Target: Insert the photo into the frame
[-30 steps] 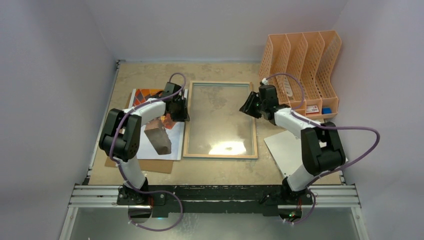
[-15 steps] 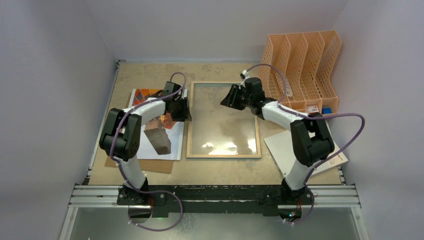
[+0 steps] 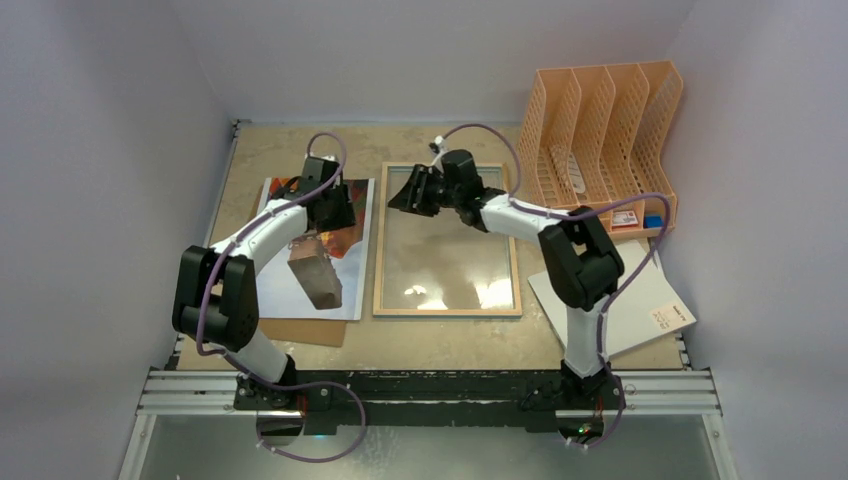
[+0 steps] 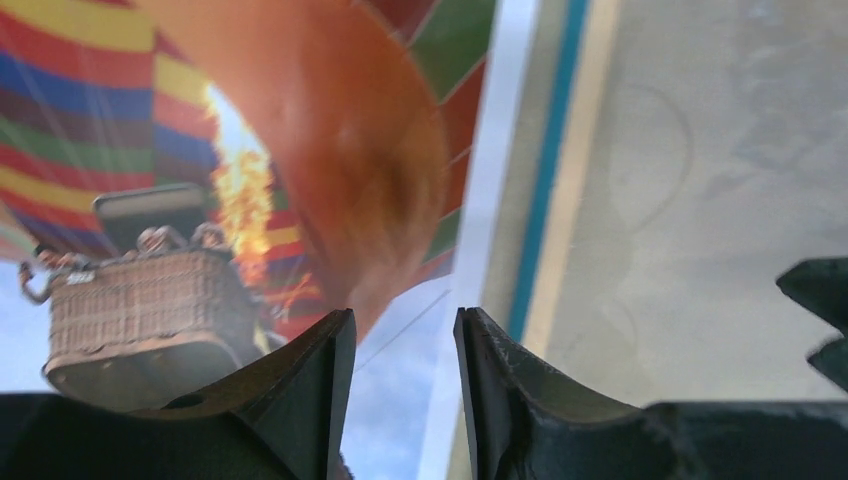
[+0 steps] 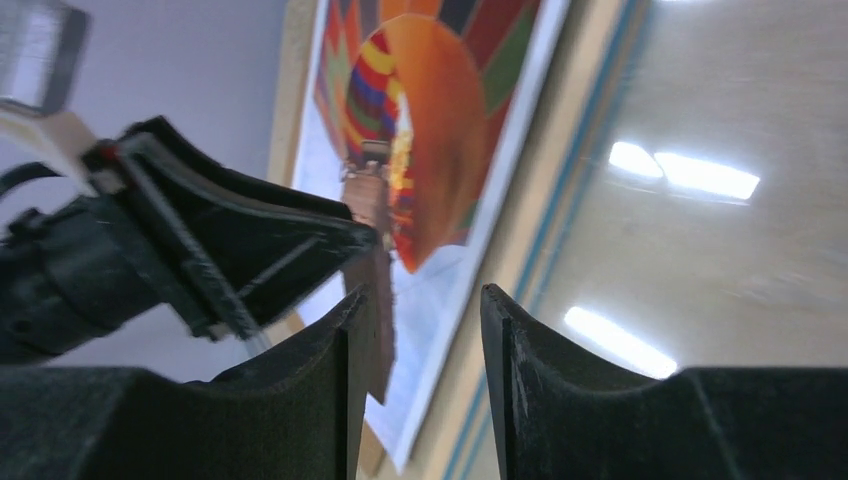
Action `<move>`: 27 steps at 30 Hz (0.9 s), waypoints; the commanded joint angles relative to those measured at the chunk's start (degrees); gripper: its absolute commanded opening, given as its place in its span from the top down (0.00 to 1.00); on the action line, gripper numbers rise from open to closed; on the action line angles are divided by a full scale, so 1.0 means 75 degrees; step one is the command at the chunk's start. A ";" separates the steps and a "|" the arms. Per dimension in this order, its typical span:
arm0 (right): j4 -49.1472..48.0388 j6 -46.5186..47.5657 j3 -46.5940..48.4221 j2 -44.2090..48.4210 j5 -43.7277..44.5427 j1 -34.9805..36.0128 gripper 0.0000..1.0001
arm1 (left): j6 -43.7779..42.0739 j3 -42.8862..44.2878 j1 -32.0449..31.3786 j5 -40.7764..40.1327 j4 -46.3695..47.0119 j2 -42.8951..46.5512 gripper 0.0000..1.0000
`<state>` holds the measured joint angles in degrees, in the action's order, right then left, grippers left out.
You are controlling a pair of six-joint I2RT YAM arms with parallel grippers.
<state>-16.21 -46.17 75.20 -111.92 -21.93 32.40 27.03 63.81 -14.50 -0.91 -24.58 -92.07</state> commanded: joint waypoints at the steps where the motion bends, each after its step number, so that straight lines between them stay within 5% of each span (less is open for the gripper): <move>1: -0.0215 -0.0639 0.1099 -0.0499 -0.0305 0.0963 0.55 | 0.0253 -0.0458 0.0199 -0.0771 -0.0525 0.0159 0.58; 27: 0.3633 -0.0862 0.3925 -0.2646 0.2896 0.2217 0.54 | 0.0746 -0.1229 0.0813 -0.1080 -0.0793 -0.0137 0.63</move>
<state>6.17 -53.06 100.97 -131.70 -5.17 48.40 32.56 55.20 -9.28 -10.57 -31.86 -92.14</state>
